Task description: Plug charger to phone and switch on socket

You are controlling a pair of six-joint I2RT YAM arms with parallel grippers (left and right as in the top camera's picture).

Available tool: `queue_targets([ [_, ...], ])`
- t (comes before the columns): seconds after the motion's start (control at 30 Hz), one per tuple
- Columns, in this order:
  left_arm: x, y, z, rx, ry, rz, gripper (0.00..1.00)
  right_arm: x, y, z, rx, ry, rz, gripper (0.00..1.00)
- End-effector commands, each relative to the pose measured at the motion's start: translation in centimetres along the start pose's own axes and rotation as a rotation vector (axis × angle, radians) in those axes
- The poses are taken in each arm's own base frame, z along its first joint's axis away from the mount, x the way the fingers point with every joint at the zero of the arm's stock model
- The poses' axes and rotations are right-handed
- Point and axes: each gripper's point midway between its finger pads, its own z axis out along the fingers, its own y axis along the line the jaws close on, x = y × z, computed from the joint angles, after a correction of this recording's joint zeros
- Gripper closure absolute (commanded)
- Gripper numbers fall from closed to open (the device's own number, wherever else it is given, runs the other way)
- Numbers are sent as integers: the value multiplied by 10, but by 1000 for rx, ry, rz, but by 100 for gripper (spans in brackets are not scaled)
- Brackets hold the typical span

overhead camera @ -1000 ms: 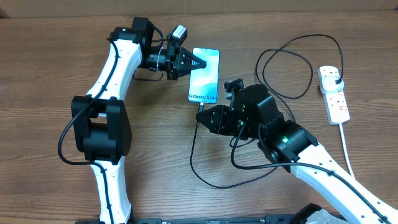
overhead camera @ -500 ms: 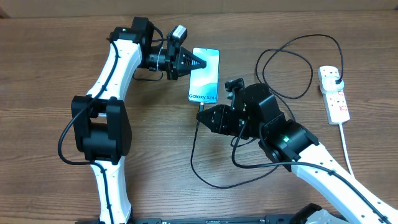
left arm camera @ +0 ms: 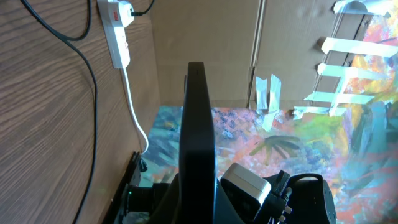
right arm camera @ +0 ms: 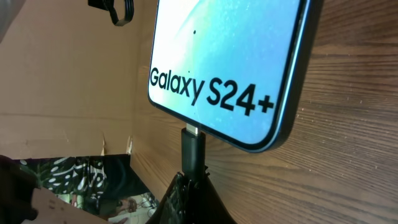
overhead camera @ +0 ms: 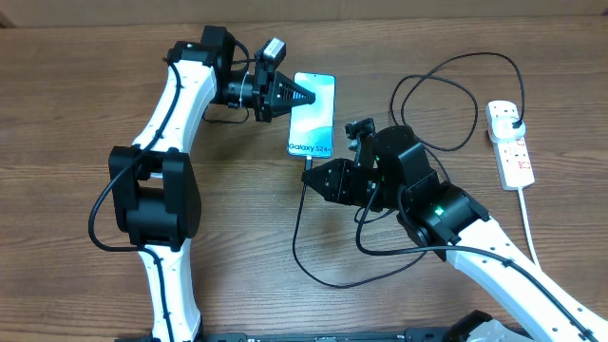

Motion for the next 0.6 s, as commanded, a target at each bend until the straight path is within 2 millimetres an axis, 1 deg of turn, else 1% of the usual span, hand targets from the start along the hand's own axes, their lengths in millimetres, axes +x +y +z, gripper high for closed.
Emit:
queue_targets([
  [0.0,3,-14,5,55,16,20,96,-20,-10,-5,32,-70,0,96],
  [0.2,4,-14,7,55,18,20,96,-27,-14,-9,32,-83,11,96],
  [0.57,5,-14,9,55,24,19,96,-30,-10,-9,19,-98,-3,96],
])
